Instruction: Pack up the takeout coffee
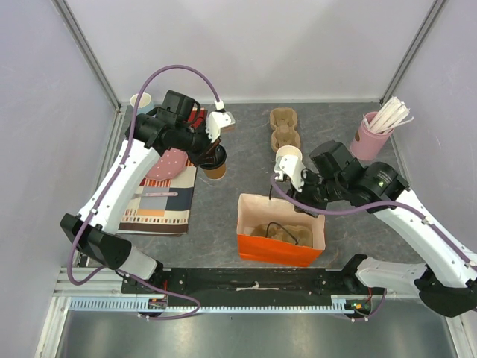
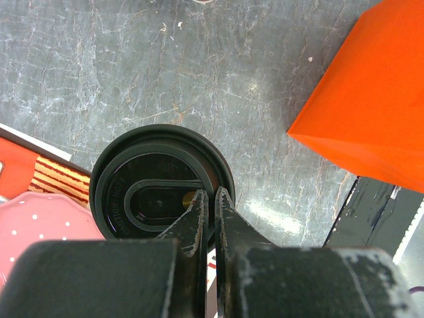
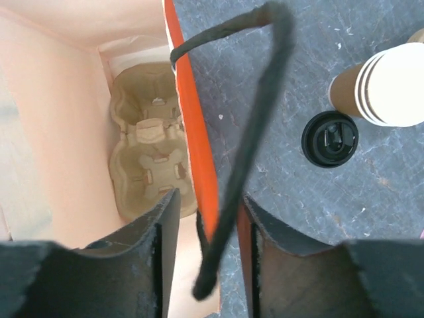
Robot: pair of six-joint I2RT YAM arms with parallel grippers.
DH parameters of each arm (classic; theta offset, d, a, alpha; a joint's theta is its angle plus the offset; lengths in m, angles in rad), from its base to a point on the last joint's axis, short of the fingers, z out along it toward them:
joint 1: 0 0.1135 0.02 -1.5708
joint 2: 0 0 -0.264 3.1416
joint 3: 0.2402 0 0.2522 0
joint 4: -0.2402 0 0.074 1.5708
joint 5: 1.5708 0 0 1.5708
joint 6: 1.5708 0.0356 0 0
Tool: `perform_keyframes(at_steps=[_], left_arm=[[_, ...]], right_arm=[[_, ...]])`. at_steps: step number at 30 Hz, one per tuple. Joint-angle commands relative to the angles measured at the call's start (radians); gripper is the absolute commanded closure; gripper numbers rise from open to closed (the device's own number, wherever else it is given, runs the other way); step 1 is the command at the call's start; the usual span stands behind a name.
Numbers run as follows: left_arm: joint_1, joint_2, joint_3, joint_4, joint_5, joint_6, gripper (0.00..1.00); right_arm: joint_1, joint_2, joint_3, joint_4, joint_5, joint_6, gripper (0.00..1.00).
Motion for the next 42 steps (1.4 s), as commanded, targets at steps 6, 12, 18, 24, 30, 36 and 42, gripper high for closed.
perform_keyframes(at_steps=[6, 12, 18, 24, 30, 36, 42], left_arm=[[0.003, 0.019, 0.025, 0.018, 0.023, 0.026, 0.98], [0.004, 0.024, 0.011, 0.042, 0.003, 0.030, 0.98], [0.012, 0.024, 0.009, 0.067, -0.011, 0.021, 0.98], [0.026, 0.024, -0.008, 0.084, -0.034, 0.021, 0.98], [0.038, 0.032, -0.014, 0.088, -0.034, 0.020, 0.98], [0.049, 0.053, 0.015, 0.090, -0.031, 0.018, 0.98], [0.053, 0.068, 0.040, 0.084, -0.014, 0.015, 0.98]], right_arm=[[0.040, -0.007, 0.007, 0.005, 0.058, 0.018, 0.94], [0.106, 0.039, 0.110, 0.004, 0.197, 0.004, 1.00], [0.170, 0.100, 0.200, 0.071, 0.363, -0.036, 1.00], [0.235, 0.099, 0.081, 0.174, 0.488, -0.042, 1.00], [0.259, 0.077, 0.038, 0.223, 0.448, -0.031, 1.00], [0.258, 0.036, 0.035, 0.266, 0.222, 0.004, 1.00], [0.187, 0.019, 0.019, 0.257, 0.011, 0.023, 1.00]])
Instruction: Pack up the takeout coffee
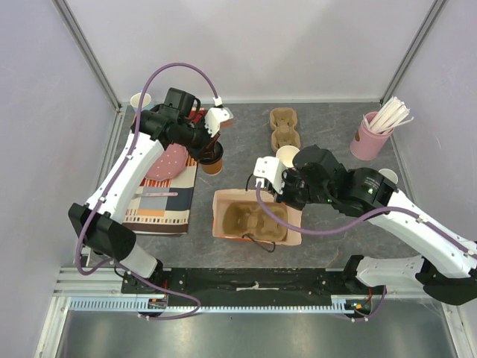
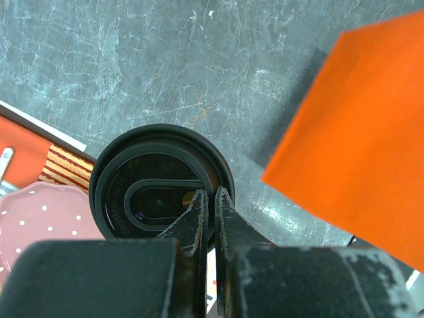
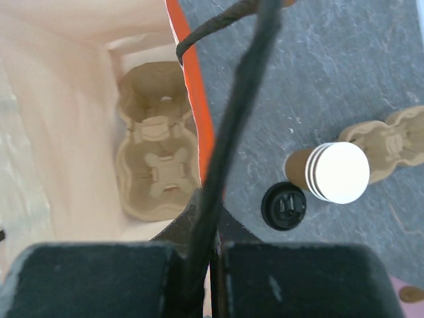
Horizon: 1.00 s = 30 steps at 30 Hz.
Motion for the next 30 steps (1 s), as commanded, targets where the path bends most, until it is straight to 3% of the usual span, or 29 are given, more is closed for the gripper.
perform_keyframes(at_steps=[1, 3, 9, 19, 30], left_arm=[[0.005, 0.009, 0.056, 0.017, 0.017, 0.013, 0.98], [0.005, 0.011, 0.061, 0.009, 0.026, 0.013, 0.98], [0.005, 0.006, 0.038, 0.003, 0.051, 0.002, 0.98], [0.002, 0.071, -0.057, -0.043, -0.001, 0.056, 0.98], [0.002, 0.008, -0.407, 0.409, -0.010, 0.005, 0.98]], right_arm=[[-0.085, -0.009, 0.005, 0.033, -0.228, 0.022, 1.00], [-0.111, 0.023, 0.009, -0.005, -0.280, -0.015, 1.00], [-0.130, 0.085, 0.026, -0.030, -0.237, -0.121, 1.00], [-0.130, 0.113, 0.080, -0.045, -0.231, -0.120, 1.00], [-0.131, 0.114, 0.106, -0.054, -0.208, -0.118, 1.00]])
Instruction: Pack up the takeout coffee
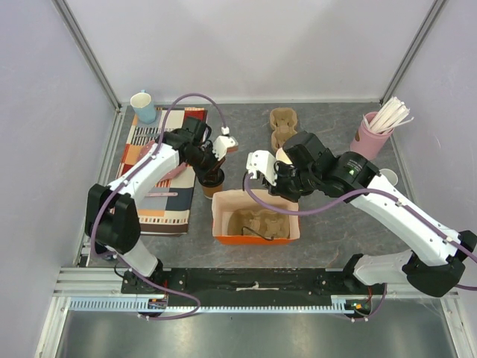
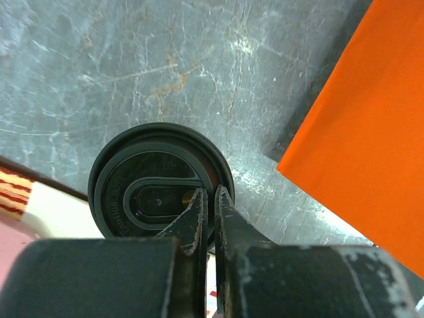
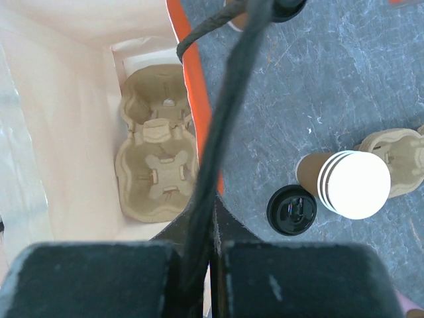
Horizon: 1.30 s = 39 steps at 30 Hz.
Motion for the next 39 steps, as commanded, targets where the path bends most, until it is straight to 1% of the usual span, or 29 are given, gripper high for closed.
perform_keyframes(at_steps=[1, 3, 8, 9, 11, 12, 13, 14, 15, 16, 17, 18, 19, 22, 23, 27, 29, 30, 32, 33, 34, 35, 36, 37, 38, 39], left_arm=[[0.002, -0.074, -0.118, 0.253, -0.014, 0.006, 0.98], [0.002, -0.094, -0.173, 0.285, -0.026, 0.023, 0.98], [0.002, -0.123, -0.236, 0.330, 0.002, 0.040, 0.98], [0.002, -0.132, -0.245, 0.330, 0.011, 0.040, 0.98], [0.000, -0.135, -0.236, 0.316, 0.017, 0.031, 0.98], [0.002, -0.134, -0.227, 0.307, 0.017, 0.027, 0.95], [0.003, -0.132, -0.217, 0.292, 0.017, 0.025, 0.89], [0.005, -0.132, -0.197, 0.270, 0.023, 0.024, 0.84], [0.006, -0.134, -0.186, 0.258, 0.029, 0.022, 0.79], [0.008, -0.141, -0.178, 0.252, 0.045, 0.020, 0.67], [0.010, -0.146, -0.166, 0.249, 0.052, 0.017, 0.63], [0.010, -0.154, -0.160, 0.241, 0.060, 0.017, 0.59], [0.010, -0.167, -0.154, 0.241, 0.068, 0.013, 0.55], [0.010, -0.183, -0.124, 0.217, 0.088, 0.007, 0.48], [0.010, -0.190, -0.105, 0.207, 0.088, 0.005, 0.47], [0.008, -0.217, -0.063, 0.161, 0.091, 0.007, 0.41], [0.008, -0.244, -0.040, 0.143, 0.086, 0.008, 0.38], [0.010, -0.258, -0.034, 0.141, 0.082, 0.007, 0.37], [0.019, -0.278, 0.001, 0.137, 0.051, -0.012, 0.35], [0.026, -0.295, 0.018, 0.135, 0.043, -0.035, 0.33], [0.037, -0.299, 0.040, 0.129, 0.046, -0.048, 0.33], [0.069, -0.298, 0.096, 0.105, 0.060, -0.059, 0.32], [0.089, -0.289, 0.131, 0.082, 0.083, -0.085, 0.32], [0.108, -0.275, 0.170, 0.057, 0.142, -0.099, 0.35], [0.140, -0.261, 0.257, -0.013, 0.179, -0.108, 0.37], [0.148, -0.231, 0.303, -0.055, 0.222, -0.104, 0.40]], right_arm=[[-0.002, -0.005, 0.048, 0.003, 0.003, -0.015, 1.00], [-0.002, -0.005, 0.048, 0.003, 0.005, -0.015, 1.00], [-0.002, -0.001, 0.056, -0.005, 0.006, -0.012, 1.00], [-0.001, 0.001, 0.059, -0.003, 0.009, -0.010, 0.96], [-0.002, 0.002, 0.066, -0.005, 0.026, -0.003, 0.85], [-0.001, 0.002, 0.070, -0.005, 0.032, -0.001, 0.73], [-0.002, 0.002, 0.074, -0.003, 0.038, 0.000, 0.68], [-0.002, 0.004, 0.077, -0.005, 0.045, 0.002, 0.65], [-0.002, 0.005, 0.082, -0.003, 0.045, 0.003, 0.58], [-0.002, 0.007, 0.086, -0.003, 0.046, 0.008, 0.55], [-0.001, 0.010, 0.093, -0.003, 0.045, 0.013, 0.52], [-0.002, 0.015, 0.106, -0.002, 0.042, 0.014, 0.46], [-0.002, 0.019, 0.114, -0.005, 0.039, 0.023, 0.45], [-0.002, 0.041, 0.166, -0.003, 0.043, 0.042, 0.38], [-0.001, 0.054, 0.186, -0.003, 0.043, 0.066, 0.36], [-0.002, 0.071, 0.301, 0.012, 0.061, 0.154, 0.23], [-0.002, 0.064, 0.326, 0.028, 0.081, 0.198, 0.18], [-0.002, 0.061, 0.352, 0.032, 0.089, 0.253, 0.17], [-0.001, 0.050, 0.399, 0.046, 0.109, 0.304, 0.16], [-0.001, 0.048, 0.416, 0.048, 0.111, 0.369, 0.17], [-0.001, 0.047, 0.434, 0.048, 0.111, 0.402, 0.19], [0.002, 0.048, 0.457, 0.044, 0.094, 0.443, 0.29], [0.007, 0.051, 0.464, 0.037, 0.076, 0.517, 0.36], [0.013, 0.061, 0.467, 0.000, 0.057, 0.548, 0.42], [0.037, 0.065, 0.464, -0.024, 0.040, 0.571, 0.50], [0.045, 0.070, 0.461, -0.055, 0.046, 0.589, 0.53]])
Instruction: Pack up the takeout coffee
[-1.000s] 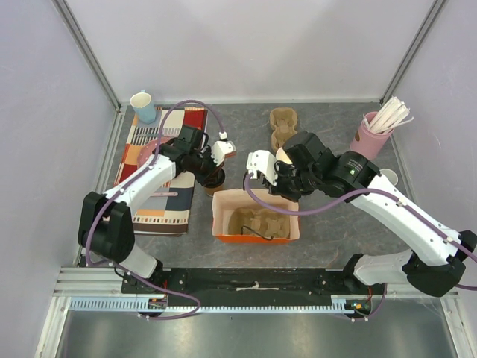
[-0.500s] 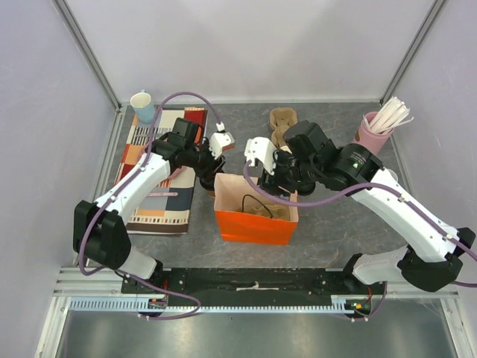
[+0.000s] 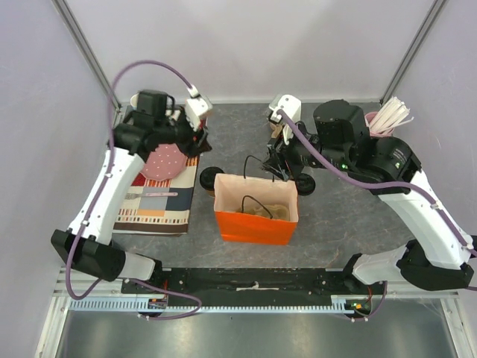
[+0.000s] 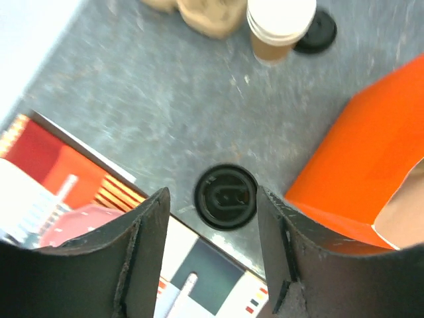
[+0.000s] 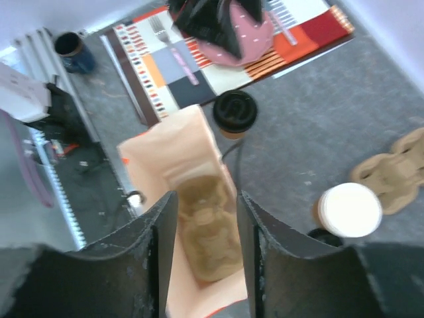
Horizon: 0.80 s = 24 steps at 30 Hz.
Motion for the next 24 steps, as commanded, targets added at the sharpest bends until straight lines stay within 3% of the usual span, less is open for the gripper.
perform_keyframes(at_steps=[1, 5, 8, 13, 24], left_arm=[[0.072, 0.036, 0.244, -0.174, 0.217, -0.055, 0.41], [0.021, 0.043, 0.358, -0.361, 0.406, 0.038, 0.40], [-0.118, 0.024, 0.284, -0.370, 0.267, 0.078, 0.34], [-0.149, 0.071, 0.250, -0.338, 0.130, 0.090, 0.28], [-0.183, 0.067, 0.123, -0.335, 0.173, 0.163, 0.28]], right_arm=[[0.045, 0.005, 0.022, -0.124, -0.021, 0.227, 0.55], [0.061, -0.037, -0.085, -0.173, 0.036, 0.273, 0.66], [0.083, -0.031, -0.142, -0.162, 0.056, 0.313, 0.69], [0.103, 0.038, -0.142, -0.217, 0.158, 0.333, 0.74], [0.161, 0.043, -0.352, -0.101, 0.238, 0.333, 0.77]])
